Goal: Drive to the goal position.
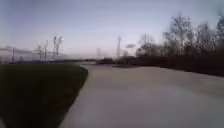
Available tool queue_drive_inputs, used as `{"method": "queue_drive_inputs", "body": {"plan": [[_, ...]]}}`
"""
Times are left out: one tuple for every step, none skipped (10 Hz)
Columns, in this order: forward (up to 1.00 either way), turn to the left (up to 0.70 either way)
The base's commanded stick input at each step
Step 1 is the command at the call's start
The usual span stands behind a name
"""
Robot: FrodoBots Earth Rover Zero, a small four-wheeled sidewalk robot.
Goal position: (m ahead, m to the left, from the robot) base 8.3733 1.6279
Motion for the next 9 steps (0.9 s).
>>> {"method": "queue_drive_inputs", "body": {"plan": [[1.0,0.0],[1.0,0.0],[1.0,0.0],[1.0,0.0],[1.0,0.0],[1.0,0.0],[1.0,0.0],[1.0,0.0],[1.0,0.0]]}}
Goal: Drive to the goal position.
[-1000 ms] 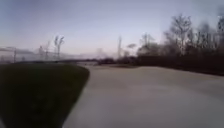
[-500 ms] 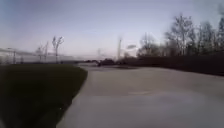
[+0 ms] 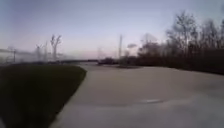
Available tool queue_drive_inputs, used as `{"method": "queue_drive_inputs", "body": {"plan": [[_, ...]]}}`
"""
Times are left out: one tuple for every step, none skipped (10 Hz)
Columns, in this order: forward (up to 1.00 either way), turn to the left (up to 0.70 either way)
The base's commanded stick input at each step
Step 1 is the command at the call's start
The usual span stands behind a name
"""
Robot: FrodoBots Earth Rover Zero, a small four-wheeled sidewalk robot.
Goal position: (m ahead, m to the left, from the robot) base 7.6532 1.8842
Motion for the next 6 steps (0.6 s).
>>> {"method": "queue_drive_inputs", "body": {"plan": [[1.0,0.0],[1.0,0.0],[1.0,0.0],[1.0,0.0],[1.0,0.0],[1.0,0.0]]}}
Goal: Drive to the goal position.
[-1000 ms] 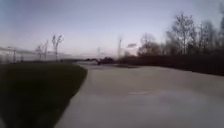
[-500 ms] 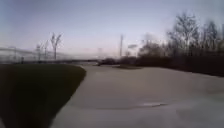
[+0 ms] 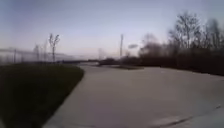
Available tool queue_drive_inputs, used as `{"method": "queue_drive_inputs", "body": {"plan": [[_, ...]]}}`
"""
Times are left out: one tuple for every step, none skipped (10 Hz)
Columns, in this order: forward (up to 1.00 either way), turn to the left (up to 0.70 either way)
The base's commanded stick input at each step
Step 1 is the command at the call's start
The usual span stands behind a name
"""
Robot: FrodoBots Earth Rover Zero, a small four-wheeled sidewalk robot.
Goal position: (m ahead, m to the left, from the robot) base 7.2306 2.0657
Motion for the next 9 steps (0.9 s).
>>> {"method": "queue_drive_inputs", "body": {"plan": [[1.0,0.0],[1.0,0.0],[1.0,0.0],[1.0,0.0],[1.0,0.0],[1.0,0.0],[1.0,0.0],[1.0,0.0],[1.0,0.0]]}}
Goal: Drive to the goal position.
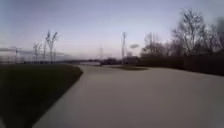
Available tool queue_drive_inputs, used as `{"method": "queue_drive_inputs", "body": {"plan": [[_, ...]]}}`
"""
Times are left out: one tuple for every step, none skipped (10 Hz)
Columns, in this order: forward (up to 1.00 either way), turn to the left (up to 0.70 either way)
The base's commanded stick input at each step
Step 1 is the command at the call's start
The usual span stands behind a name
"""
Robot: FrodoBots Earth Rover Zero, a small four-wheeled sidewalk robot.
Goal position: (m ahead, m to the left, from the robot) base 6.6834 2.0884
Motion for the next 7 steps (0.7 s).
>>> {"method": "queue_drive_inputs", "body": {"plan": [[1.0,0.0],[1.0,0.0],[1.0,0.0],[1.0,0.0],[1.0,0.0],[1.0,0.0],[1.0,0.0]]}}
